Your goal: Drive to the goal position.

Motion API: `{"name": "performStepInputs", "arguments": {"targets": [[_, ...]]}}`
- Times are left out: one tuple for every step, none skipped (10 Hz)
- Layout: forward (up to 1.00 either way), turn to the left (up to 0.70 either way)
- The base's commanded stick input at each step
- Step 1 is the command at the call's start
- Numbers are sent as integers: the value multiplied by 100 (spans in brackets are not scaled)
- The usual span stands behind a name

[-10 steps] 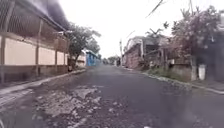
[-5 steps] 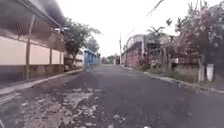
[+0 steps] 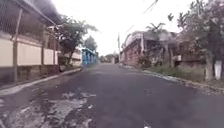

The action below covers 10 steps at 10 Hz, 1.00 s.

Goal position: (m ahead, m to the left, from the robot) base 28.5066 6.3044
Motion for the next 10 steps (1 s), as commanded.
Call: {"name": "performStepInputs", "arguments": {"targets": [[85,0],[85,0],[85,0],[85,0],[85,0],[85,0],[85,0],[85,0],[85,0],[85,0]]}}
